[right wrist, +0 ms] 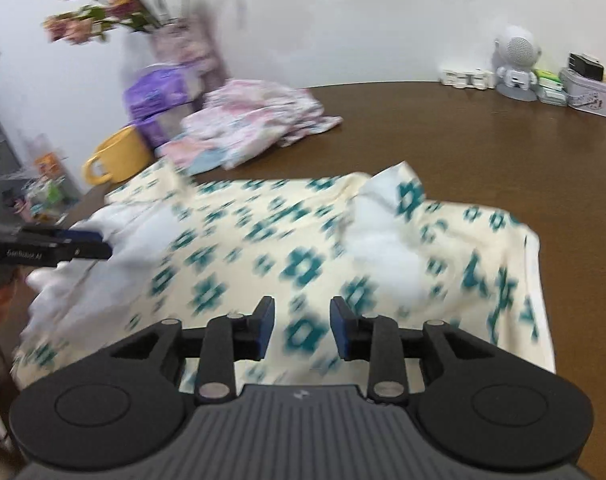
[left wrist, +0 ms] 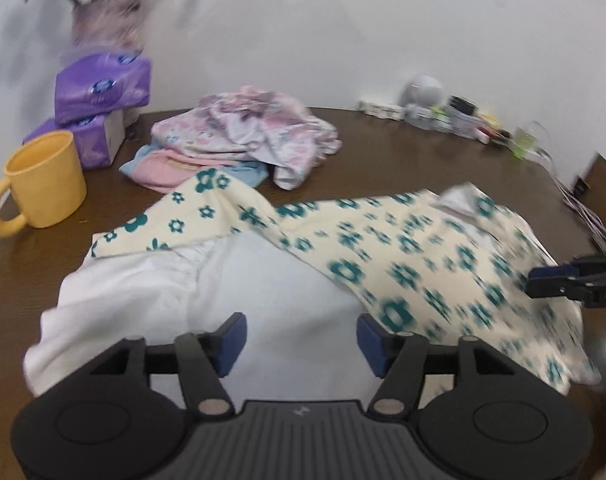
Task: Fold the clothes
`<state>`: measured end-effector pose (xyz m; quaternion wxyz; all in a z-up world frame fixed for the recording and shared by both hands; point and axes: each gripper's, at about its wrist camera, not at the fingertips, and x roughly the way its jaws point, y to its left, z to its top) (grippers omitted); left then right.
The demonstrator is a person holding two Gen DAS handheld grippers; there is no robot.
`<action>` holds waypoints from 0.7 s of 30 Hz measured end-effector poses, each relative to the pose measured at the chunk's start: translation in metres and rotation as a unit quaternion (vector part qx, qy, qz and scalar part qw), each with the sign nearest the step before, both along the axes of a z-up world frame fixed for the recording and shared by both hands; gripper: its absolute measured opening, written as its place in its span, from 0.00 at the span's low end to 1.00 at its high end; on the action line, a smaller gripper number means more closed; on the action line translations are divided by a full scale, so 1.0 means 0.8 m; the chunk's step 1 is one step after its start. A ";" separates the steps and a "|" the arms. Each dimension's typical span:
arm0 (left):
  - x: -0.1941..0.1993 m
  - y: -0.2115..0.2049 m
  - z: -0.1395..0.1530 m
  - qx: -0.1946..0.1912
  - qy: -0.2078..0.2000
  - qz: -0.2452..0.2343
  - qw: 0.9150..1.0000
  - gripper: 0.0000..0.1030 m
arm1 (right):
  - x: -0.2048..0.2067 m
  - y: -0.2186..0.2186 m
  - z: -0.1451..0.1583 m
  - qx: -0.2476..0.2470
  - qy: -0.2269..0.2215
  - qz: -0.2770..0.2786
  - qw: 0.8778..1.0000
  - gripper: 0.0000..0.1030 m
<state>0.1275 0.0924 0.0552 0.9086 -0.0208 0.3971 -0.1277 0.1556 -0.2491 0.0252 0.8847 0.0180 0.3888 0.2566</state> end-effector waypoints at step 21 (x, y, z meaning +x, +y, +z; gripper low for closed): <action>-0.151 -0.081 -0.051 0.138 -0.011 -0.048 0.989 0.57 | -0.143 -0.003 -0.039 -0.101 -0.063 0.089 0.989 0.25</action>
